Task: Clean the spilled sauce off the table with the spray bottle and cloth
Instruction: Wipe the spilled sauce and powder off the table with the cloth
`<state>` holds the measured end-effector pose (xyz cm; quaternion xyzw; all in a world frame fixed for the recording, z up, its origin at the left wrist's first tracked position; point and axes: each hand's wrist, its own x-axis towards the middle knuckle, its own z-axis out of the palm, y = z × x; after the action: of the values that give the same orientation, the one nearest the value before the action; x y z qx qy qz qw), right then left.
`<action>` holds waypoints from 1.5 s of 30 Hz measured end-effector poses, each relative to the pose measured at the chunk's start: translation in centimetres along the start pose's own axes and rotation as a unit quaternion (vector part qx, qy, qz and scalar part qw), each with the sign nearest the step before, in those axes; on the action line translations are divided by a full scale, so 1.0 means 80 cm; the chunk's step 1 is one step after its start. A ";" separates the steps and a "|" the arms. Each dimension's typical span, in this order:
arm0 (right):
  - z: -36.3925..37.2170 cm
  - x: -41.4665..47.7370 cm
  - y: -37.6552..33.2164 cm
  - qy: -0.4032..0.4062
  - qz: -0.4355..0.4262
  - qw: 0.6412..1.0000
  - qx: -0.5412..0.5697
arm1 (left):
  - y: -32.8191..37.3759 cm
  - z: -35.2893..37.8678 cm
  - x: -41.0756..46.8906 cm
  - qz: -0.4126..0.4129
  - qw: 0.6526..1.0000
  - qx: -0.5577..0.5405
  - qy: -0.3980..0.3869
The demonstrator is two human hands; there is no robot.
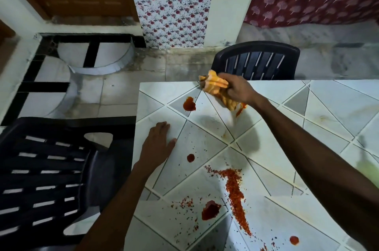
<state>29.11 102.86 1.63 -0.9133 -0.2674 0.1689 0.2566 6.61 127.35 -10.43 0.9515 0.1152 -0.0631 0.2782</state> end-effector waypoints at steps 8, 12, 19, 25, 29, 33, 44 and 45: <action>0.062 0.044 -0.003 -0.073 -0.018 0.994 -0.077 | 0.003 -0.005 0.006 0.010 1.000 0.002 0.016; 0.085 -0.018 -0.003 -0.111 -0.056 0.989 -0.077 | 0.005 -0.004 0.004 0.015 0.999 0.005 0.028; 0.108 -0.144 0.020 -0.233 -0.085 0.968 -0.038 | 0.016 -0.001 0.003 -0.006 0.999 -0.007 0.054; 0.050 -0.132 0.025 -0.230 -0.026 0.971 0.061 | 0.022 0.000 0.002 -0.015 0.998 -0.007 0.057; -0.002 -0.087 0.013 -0.164 0.019 0.973 0.162 | 0.022 -0.001 0.002 -0.024 0.998 -0.003 0.052; -0.010 -0.030 0.019 -0.065 0.098 0.979 0.166 | 0.026 -0.003 0.002 -0.026 0.999 -0.004 0.045; 0.066 -0.010 0.035 -0.035 0.068 0.978 -0.194 | 0.029 -0.004 0.001 -0.016 0.999 0.002 0.052; 0.071 -0.019 0.030 -0.031 0.042 0.979 -0.197 | 0.029 -0.004 0.001 -0.019 0.998 0.005 0.054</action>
<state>26.35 102.39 -4.09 -0.9507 -0.2647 0.1517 0.0557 7.30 125.62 -8.95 0.9526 0.1475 -0.0176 0.2654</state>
